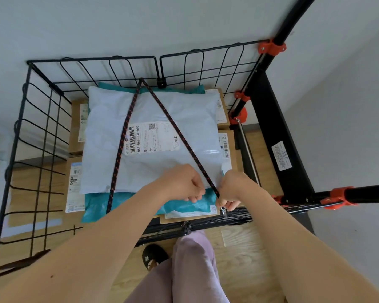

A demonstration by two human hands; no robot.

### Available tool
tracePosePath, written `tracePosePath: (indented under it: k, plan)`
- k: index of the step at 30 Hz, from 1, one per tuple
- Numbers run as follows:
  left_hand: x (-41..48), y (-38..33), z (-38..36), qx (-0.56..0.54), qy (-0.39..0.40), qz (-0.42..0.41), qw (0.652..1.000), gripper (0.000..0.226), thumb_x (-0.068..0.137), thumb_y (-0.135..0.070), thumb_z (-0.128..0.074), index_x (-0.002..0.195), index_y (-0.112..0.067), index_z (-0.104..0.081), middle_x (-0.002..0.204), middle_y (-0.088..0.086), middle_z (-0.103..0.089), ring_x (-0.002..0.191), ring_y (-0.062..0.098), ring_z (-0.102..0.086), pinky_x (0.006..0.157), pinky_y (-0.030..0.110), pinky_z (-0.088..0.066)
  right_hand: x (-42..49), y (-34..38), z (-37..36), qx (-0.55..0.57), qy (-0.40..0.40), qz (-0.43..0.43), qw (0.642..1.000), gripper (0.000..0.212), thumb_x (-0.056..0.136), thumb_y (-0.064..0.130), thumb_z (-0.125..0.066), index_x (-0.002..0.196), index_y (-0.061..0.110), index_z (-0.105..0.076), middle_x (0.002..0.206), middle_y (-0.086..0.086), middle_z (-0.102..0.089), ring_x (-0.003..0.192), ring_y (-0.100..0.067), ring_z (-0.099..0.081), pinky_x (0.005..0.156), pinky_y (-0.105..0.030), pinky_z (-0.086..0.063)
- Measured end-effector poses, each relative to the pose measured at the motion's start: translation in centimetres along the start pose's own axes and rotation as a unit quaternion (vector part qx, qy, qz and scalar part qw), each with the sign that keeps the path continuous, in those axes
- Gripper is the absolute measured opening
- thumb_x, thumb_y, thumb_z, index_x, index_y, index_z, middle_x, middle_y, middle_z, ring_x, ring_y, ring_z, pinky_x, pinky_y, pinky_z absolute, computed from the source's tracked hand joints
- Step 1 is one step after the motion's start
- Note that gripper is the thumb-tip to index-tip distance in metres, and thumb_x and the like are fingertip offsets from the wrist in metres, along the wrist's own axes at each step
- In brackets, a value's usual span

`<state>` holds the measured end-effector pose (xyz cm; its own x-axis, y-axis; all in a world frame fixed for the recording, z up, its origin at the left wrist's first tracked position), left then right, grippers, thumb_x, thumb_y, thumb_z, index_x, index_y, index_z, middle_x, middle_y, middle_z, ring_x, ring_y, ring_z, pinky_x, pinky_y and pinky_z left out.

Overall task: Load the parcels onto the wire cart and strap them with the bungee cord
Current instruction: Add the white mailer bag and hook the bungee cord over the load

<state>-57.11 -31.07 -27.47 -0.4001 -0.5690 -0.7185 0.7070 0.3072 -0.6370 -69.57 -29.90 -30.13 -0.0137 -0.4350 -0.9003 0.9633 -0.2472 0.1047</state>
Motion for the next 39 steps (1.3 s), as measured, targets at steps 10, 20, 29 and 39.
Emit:
tracePosePath:
  k: [10, 20, 29, 39]
  plan:
    - [1.4, 0.3, -2.5, 0.066, 0.022, 0.005, 0.998, 0.016, 0.080, 0.000, -0.058, 0.082, 0.000, -0.073, 0.085, 0.013, -0.073, 0.079, 0.021, -0.071, 0.050, 0.008, -0.045, 2.6, -0.7, -1.6, -0.013, 0.021, -0.025, 0.999, 0.023, 0.081, 0.018, -0.072, 0.067, 0.013, -0.055, 0.052, 0.006, -0.061, 0.034, 0.001, -0.054, 0.047, -0.016, -0.039]
    - [2.0, 0.5, -2.8, 0.078, 0.040, 0.011, 0.996, 0.016, 0.085, -0.004, -0.059, 0.093, 0.000, -0.072, 0.093, 0.012, -0.073, 0.086, 0.019, -0.071, 0.082, 0.029, -0.056, 2.4, -1.8, -3.3, 0.089, 0.181, -0.091, 0.975, 0.013, 0.086, 0.008, -0.064, 0.078, 0.009, -0.054, 0.061, -0.001, -0.054, 0.055, -0.011, -0.045, 0.081, -0.025, -0.044]
    - [2.2, 0.9, -2.8, 0.059, 0.039, 0.024, 0.997, 0.018, 0.088, -0.008, -0.056, 0.097, -0.006, -0.072, 0.093, 0.007, -0.074, 0.081, 0.012, -0.072, 0.065, 0.012, -0.052, 2.3, -1.7, -3.9, 0.095, 0.249, -0.115, 0.957, 0.007, 0.092, 0.008, -0.055, 0.086, 0.010, -0.053, 0.063, 0.004, -0.036, 0.054, -0.008, -0.027, 0.070, -0.023, -0.032]
    - [2.3, 1.2, -2.9, 0.057, 0.040, 0.025, 0.997, 0.017, 0.088, -0.008, -0.056, 0.094, -0.009, -0.072, 0.093, 0.006, -0.074, 0.079, 0.010, -0.072, 0.062, 0.010, -0.051, 1.4, -1.7, -2.3, 0.138, 0.194, -0.098, 0.966, 0.012, 0.088, 0.001, -0.059, 0.087, 0.007, -0.050, 0.058, 0.000, -0.040, 0.048, -0.009, -0.034, 0.057, -0.021, -0.037]
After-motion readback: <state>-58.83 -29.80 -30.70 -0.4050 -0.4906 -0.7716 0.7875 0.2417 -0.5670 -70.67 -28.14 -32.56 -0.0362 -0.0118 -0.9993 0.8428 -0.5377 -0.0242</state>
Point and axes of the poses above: each hand's wrist, its own x-axis towards the middle knuckle, its own z-axis out of the back of the hand, y = z × x, the point moved 8 cm from there along x, towards the middle knuckle
